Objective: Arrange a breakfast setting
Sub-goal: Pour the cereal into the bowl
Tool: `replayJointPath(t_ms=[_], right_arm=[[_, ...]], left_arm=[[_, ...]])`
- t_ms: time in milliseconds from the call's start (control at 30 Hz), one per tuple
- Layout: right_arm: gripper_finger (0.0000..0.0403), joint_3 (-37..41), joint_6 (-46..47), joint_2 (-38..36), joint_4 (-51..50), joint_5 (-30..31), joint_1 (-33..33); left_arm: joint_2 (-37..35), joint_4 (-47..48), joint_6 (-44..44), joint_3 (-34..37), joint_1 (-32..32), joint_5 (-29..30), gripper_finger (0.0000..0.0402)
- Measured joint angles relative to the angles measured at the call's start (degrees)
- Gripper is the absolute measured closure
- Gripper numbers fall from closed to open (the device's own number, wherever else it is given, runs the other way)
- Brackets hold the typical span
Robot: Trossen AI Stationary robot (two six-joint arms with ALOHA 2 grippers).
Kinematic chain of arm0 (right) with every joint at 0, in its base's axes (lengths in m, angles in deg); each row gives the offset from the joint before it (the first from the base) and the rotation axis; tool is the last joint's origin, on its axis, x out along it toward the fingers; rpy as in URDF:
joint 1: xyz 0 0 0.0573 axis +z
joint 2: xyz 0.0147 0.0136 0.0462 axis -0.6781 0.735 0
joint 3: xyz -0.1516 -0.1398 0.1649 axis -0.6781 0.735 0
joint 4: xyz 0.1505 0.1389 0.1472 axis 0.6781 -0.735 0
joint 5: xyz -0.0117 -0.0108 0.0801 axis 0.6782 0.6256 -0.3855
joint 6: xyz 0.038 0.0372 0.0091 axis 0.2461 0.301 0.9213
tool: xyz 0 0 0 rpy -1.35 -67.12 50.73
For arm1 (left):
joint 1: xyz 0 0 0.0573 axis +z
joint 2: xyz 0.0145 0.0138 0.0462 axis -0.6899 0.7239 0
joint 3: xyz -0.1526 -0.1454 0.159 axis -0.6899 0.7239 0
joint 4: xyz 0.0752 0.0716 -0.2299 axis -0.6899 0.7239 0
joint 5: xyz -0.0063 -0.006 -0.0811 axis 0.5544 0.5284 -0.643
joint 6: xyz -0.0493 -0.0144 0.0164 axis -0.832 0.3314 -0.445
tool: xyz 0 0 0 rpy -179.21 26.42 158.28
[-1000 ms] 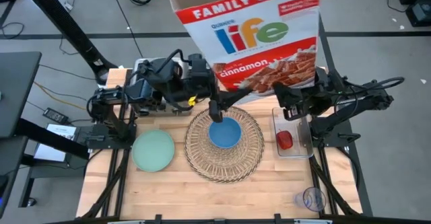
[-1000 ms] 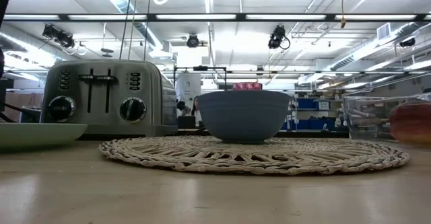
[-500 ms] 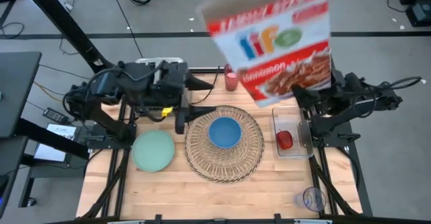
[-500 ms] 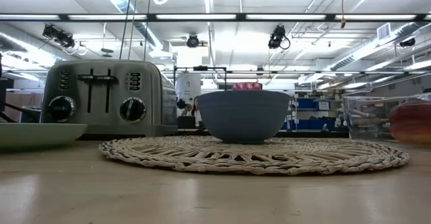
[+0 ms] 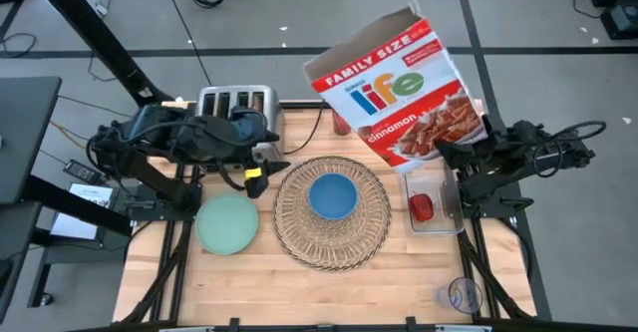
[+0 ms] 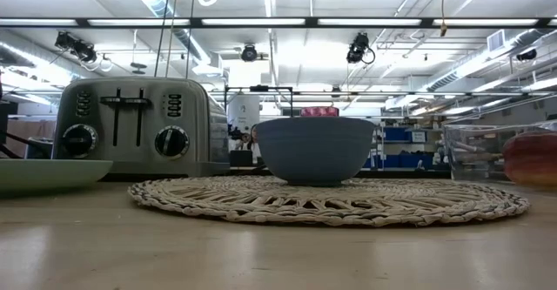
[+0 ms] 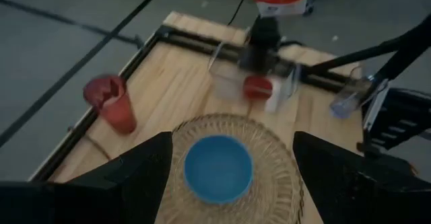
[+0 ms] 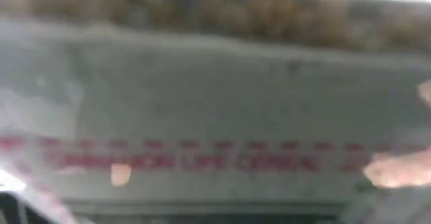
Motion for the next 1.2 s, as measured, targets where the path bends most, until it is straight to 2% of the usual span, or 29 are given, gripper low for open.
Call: replayJointPath(t_ms=[367,533,833,1000,1200], right_arm=[[0.0154,4.6,4.1,-11.2,-12.2,-0.1,0.0],[0.0154,5.3,4.2,-17.2,-17.7,-3.2,0.0],[0.0156,5.3,5.3,-25.3,-26.4,-8.3,0.0],[0.0157,5.1,5.0,-29.4,-31.3,-8.9,0.0],[0.0158,4.8,4.8,-29.3,-35.3,-10.8,0.0]], left_arm=[[0.4,1.7,-0.4,0.0,2.9,3.7,0.0088],[2.2,1.0,-1.8,0.0,4.4,4.0,0.0088],[6.1,-5.6,-3.3,0.1,4.7,4.6,0.0088],[7.4,-6.1,-7.3,2.8,3.3,4.6,0.0088],[7.5,-10.3,-12.5,10.8,1.3,4.5,0.0088]])
